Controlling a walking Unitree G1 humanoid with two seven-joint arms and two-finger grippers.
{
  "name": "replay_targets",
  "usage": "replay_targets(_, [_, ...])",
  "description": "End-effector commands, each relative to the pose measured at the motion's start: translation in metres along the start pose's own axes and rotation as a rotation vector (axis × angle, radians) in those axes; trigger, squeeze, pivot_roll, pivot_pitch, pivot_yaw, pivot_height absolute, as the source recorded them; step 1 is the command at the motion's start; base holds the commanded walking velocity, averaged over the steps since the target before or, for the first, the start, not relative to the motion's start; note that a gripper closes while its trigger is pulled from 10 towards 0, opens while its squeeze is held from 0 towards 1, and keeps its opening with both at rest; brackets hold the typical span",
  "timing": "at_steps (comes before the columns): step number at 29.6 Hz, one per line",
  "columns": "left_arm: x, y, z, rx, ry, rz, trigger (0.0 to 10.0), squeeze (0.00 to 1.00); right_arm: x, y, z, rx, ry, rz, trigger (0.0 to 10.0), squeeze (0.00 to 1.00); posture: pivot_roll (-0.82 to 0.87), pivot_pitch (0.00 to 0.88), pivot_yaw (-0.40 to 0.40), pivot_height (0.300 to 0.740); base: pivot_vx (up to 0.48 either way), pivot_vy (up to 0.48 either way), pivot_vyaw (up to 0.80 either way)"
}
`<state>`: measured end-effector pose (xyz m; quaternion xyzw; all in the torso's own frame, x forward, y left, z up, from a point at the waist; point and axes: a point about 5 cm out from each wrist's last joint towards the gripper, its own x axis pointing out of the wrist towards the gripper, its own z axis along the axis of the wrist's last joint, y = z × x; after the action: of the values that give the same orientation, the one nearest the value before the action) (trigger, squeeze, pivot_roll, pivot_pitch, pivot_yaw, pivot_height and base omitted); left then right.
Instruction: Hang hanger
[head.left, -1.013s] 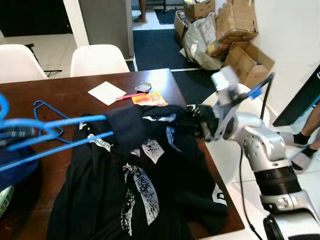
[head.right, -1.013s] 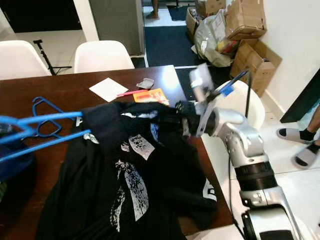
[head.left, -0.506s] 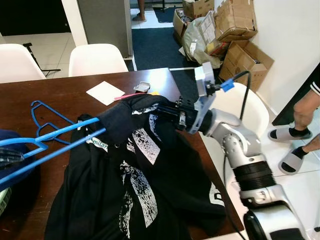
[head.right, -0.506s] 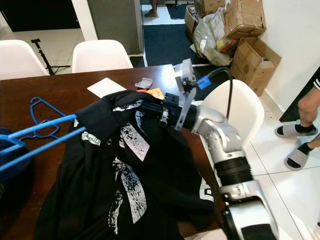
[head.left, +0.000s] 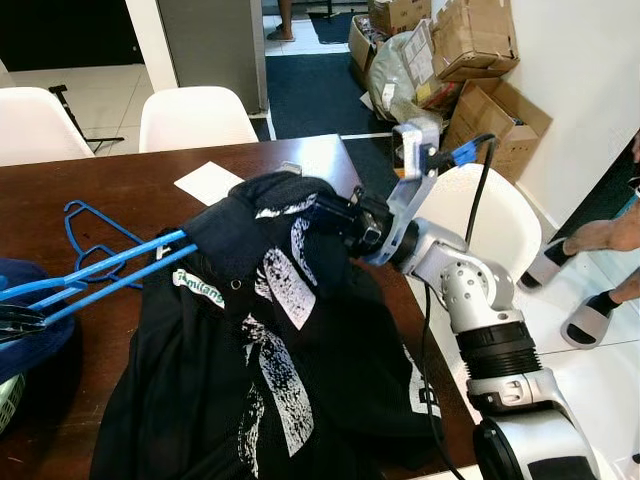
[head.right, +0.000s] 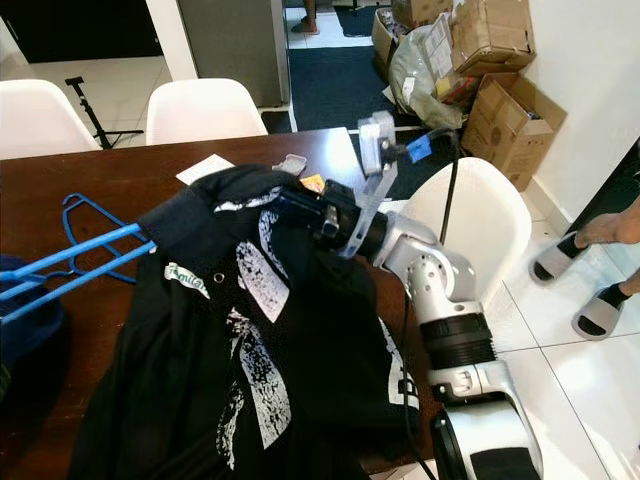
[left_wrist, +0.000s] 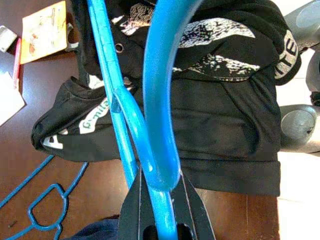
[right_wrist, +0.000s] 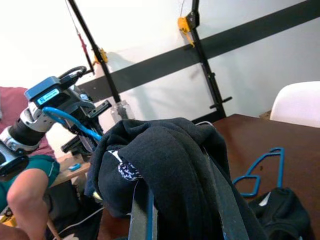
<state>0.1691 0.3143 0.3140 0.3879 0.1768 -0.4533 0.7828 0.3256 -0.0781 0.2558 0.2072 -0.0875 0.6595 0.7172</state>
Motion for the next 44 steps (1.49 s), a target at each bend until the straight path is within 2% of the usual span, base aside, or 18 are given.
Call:
replay_targets(1, [-0.001, 0.001, -0.029, -0.155, 0.158, -0.004, 0.0, 0.00, -0.016, 0.003, 0.030, -0.120, -0.109, -0.031, 0.0, 0.00, 0.15, 0.124, 0.005, 0.740, 0.000, 0.000, 0.00])
replay_targets(2, [0.006, -0.001, -0.011, -0.159, 0.002, -0.041, 0.0, 0.00, -0.011, 0.002, 0.012, -0.181, 0.038, -0.051, 0.0, 0.00, 0.14, 0.120, 0.008, 0.740, 0.000, 0.000, 0.00])
replay_targets(3, [0.006, -0.001, -0.011, -0.159, 0.002, -0.041, 0.0, 0.00, -0.011, 0.002, 0.012, -0.181, 0.038, -0.051, 0.0, 0.00, 0.14, 0.120, 0.008, 0.740, 0.000, 0.000, 0.00])
replay_targets(4, [0.013, -0.003, 0.019, -0.157, -0.259, -0.118, 0.0, 0.00, -0.005, 0.002, -0.014, -0.269, 0.233, -0.059, 0.0, 0.00, 0.14, 0.120, 0.006, 0.740, 0.000, 0.000, 0.00])
replay_targets(7, [0.013, -0.004, 0.030, -0.154, -0.351, -0.147, 0.0, 0.00, -0.004, 0.002, -0.021, -0.291, 0.277, -0.061, 0.0, 0.00, 0.14, 0.120, 0.006, 0.740, 0.000, 0.000, 0.00])
replay_targets(9, [0.014, -0.002, 0.037, -0.135, -0.420, -0.158, 0.0, 0.00, 0.002, 0.000, -0.017, -0.287, 0.223, -0.093, 0.0, 0.00, 0.14, 0.120, 0.006, 0.740, 0.000, 0.000, 0.00])
replay_targets(11, [0.014, -0.002, 0.037, -0.135, -0.420, -0.158, 0.0, 0.00, 0.002, 0.000, -0.017, -0.287, 0.223, -0.093, 0.0, 0.00, 0.14, 0.120, 0.006, 0.740, 0.000, 0.000, 0.00])
replay_targets(13, [0.014, 0.004, 0.039, -0.138, -0.481, -0.108, 0.7, 0.00, 0.005, -0.001, -0.016, -0.306, 0.224, -0.109, 0.0, 0.00, 0.15, 0.120, 0.010, 0.740, 0.000, 0.000, 0.00])
replay_targets(14, [0.013, 0.010, 0.041, -0.151, -0.542, -0.064, 3.8, 0.00, 0.006, 0.000, -0.018, -0.333, 0.250, -0.109, 0.0, 0.00, 0.15, 0.120, 0.010, 0.740, 0.000, 0.000, 0.00])
replay_targets(17, [0.013, 0.010, 0.041, -0.151, -0.542, -0.064, 3.8, 0.00, 0.006, 0.000, -0.018, -0.333, 0.250, -0.109, 0.0, 0.00, 0.15, 0.120, 0.010, 0.740, 0.000, 0.000, 0.00])
replay_targets(18, [0.012, 0.019, 0.043, -0.186, -0.620, -0.001, 10.0, 0.00, 0.010, 0.004, -0.016, -0.293, 0.193, -0.088, 0.0, 0.00, 0.15, 0.123, 0.007, 0.740, 0.000, 0.000, 0.00])
replay_targets(20, [0.016, 0.023, 0.042, -0.233, -0.654, 0.034, 10.0, 0.00, 0.013, 0.008, -0.011, -0.254, 0.122, -0.065, 0.0, 0.00, 0.15, 0.123, 0.007, 0.740, 0.000, 0.000, 0.00])
replay_targets(21, [0.027, 0.023, 0.033, -0.280, -0.601, 0.045, 10.0, 0.00, 0.015, 0.012, -0.004, -0.206, 0.042, -0.043, 0.0, 0.00, 0.15, 0.125, 0.010, 0.740, 0.000, 0.000, 0.00])
replay_targets(24, [0.040, 0.018, 0.021, -0.344, -0.513, 0.027, 10.0, 0.00, 0.015, 0.014, 0.002, -0.171, -0.018, -0.025, 0.0, 0.00, 0.15, 0.127, 0.009, 0.740, 0.000, 0.000, 0.00])
replay_targets(26, [0.059, 0.002, -0.006, -0.454, -0.326, -0.035, 10.0, 0.00, 0.012, 0.014, 0.006, -0.162, -0.055, -0.013, 0.0, 0.00, 0.15, 0.128, 0.012, 0.740, 0.000, 0.000, 0.00])
replay_targets(30, [0.068, -0.011, -0.020, -0.535, -0.238, -0.103, 10.0, 0.00, 0.010, 0.014, 0.008, -0.160, -0.074, -0.010, 0.0, 0.00, 0.15, 0.127, 0.015, 0.740, 0.000, 0.000, 0.00])
replay_targets(39, [0.076, -0.026, -0.016, -0.550, -0.213, -0.210, 10.0, 0.00, 0.012, 0.008, 0.007, -0.180, -0.081, -0.082, 0.0, 0.00, 0.15, 0.118, 0.019, 0.740, 0.000, 0.000, 0.00])
replay_targets(44, [0.061, -0.015, -0.013, -0.486, -0.179, -0.156, 10.0, 0.00, 0.012, 0.000, -0.002, -0.230, 0.009, -0.147, 0.0, 0.00, 0.15, 0.120, 0.021, 0.740, 0.000, 0.000, 0.00])
